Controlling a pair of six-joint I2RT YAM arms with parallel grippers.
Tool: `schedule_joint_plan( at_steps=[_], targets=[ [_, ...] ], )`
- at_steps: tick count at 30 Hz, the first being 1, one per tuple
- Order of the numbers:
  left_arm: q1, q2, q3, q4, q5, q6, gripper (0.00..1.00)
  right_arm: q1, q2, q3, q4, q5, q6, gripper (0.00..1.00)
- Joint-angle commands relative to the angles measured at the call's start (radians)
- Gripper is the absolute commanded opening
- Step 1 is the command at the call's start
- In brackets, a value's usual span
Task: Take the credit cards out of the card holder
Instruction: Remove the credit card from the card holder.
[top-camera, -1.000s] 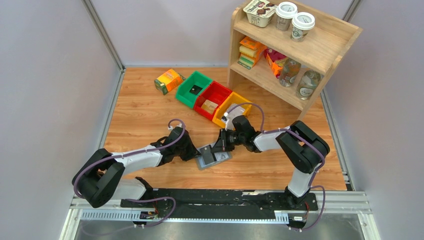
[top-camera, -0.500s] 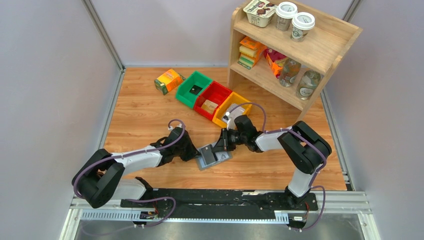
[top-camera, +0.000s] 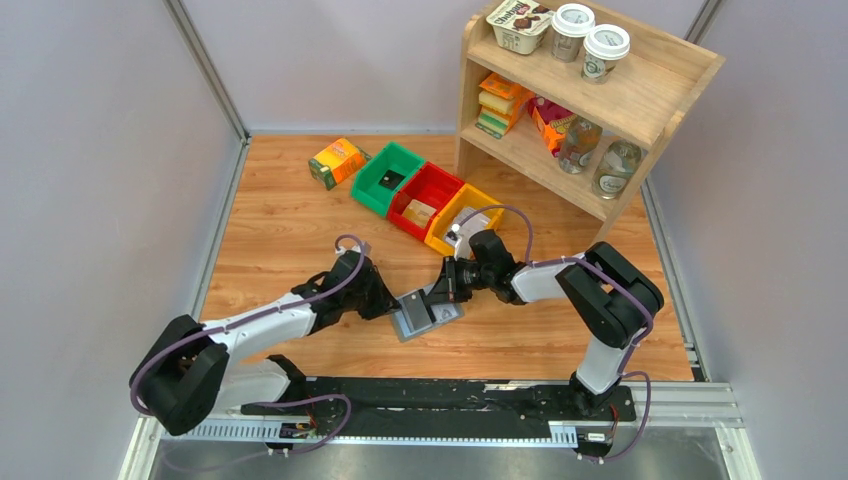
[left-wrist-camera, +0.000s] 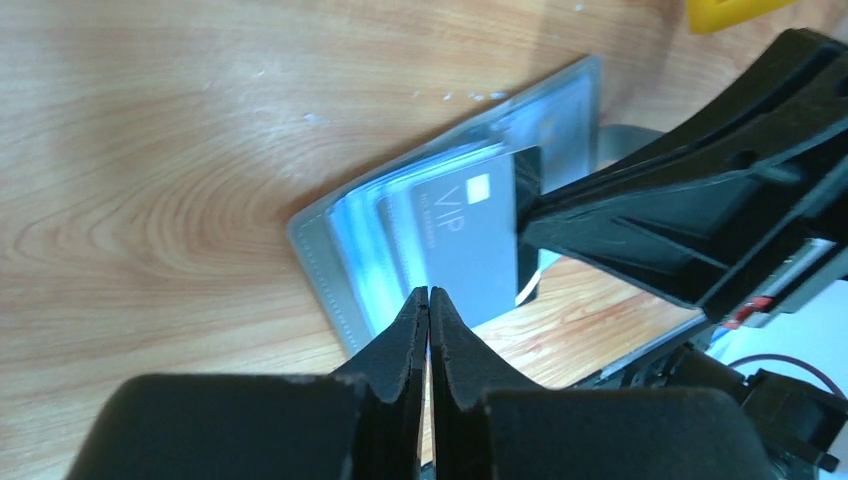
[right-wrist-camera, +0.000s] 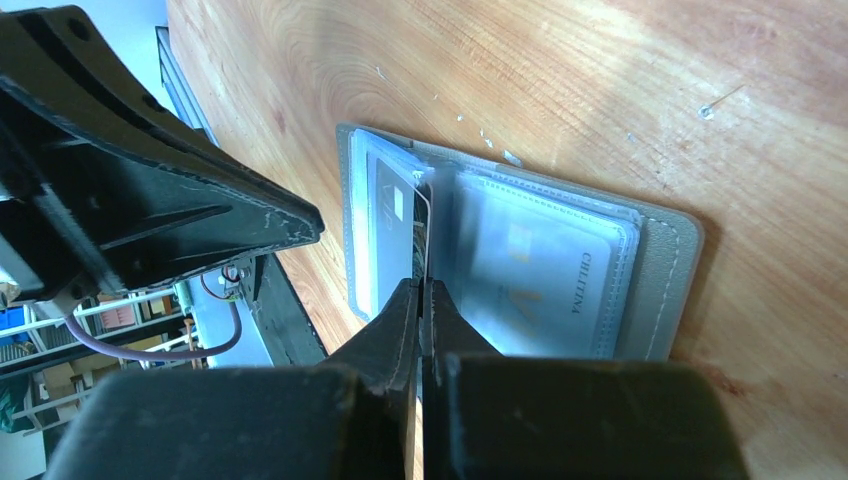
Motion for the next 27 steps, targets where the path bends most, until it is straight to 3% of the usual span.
schedule_joint_plan(
  at_steps=[1,12,27],
  targets=[
    [0.004,0.021,0.084,0.026,0.031,0.052,0.08,-0.004,-0.002,0.014,0.01,-0.01,-0.014,0.0],
    [0.004,0.201,0.063,0.05,0.026,-0.01,0.03,-0.004,-0.017,0.014,-0.012,0.002,-0.024,0.0],
    [0.004,0.199,-0.012,0.052,-0.011,-0.053,0.01,-0.037,-0.097,0.017,-0.179,0.099,-0.083,0.0]
  ],
)
